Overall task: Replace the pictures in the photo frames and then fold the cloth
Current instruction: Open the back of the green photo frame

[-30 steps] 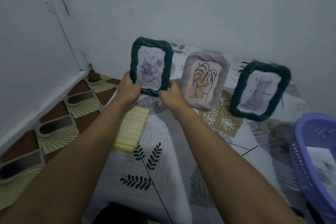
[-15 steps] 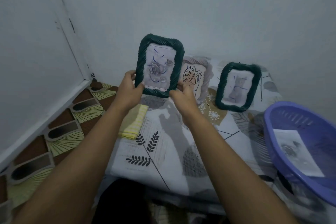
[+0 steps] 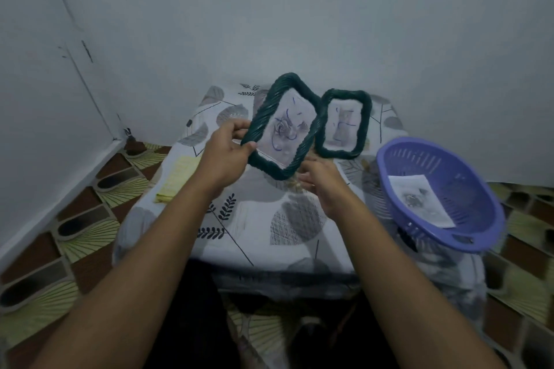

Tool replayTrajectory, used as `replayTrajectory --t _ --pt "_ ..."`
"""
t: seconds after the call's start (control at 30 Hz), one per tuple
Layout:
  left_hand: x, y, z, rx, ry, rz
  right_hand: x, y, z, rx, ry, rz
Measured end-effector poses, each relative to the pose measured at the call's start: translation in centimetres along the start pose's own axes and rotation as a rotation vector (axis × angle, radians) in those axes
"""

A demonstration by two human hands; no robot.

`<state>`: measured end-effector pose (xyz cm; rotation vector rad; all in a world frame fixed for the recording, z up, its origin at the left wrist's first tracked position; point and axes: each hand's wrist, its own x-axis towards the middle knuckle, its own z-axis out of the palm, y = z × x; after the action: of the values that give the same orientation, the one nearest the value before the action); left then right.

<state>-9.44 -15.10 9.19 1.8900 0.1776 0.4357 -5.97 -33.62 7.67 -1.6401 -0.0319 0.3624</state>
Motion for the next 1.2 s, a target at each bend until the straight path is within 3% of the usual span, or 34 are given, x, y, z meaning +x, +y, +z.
replayTrajectory --t 0.1,0.2,0.27,0.5,0.67,0.87,0.97,1.03,1.2 --pt "-1.0 1.3 0.9 0.085 -0.041 0.054 -1.1 0.2 -1.3 -0.293 0.059 -0.068" --pt "-2.0 2.4 2.3 0.207 -0.033 0.143 -2.0 -0.3 -1.8 -0.512 0.284 -0.201" --pt "-2.8 2.7 3.2 0.279 -0.024 0.202 -2.5 -1.1 -2.2 -0.465 0.368 -0.278" --pt "-4.7 1.1 6.1 0.681 0.081 0.527 -2.0 -1.7 -2.3 -0.27 0.378 -0.271" --pt "-5.3 0.1 7.4 0.757 0.103 0.659 -1.4 -1.3 -2.5 -0.171 0.439 -0.238" --pt "-4.8 -0.4 5.9 0.521 -0.183 0.535 -0.7 0.2 -3.3 -0.094 0.455 -0.197" --pt "-4.8 -0.2 4.9 0.271 0.005 0.47 -0.8 0.9 -4.0 -0.091 0.414 -0.192" --pt "-4.5 -0.3 4.3 0.135 0.131 0.336 -0.9 1.4 -4.2 -0.099 0.409 -0.201" --pt "-2.7 -1.5 3.0 -0.063 0.117 -0.039 -1.5 2.0 -4.9 -0.059 0.357 -0.229"
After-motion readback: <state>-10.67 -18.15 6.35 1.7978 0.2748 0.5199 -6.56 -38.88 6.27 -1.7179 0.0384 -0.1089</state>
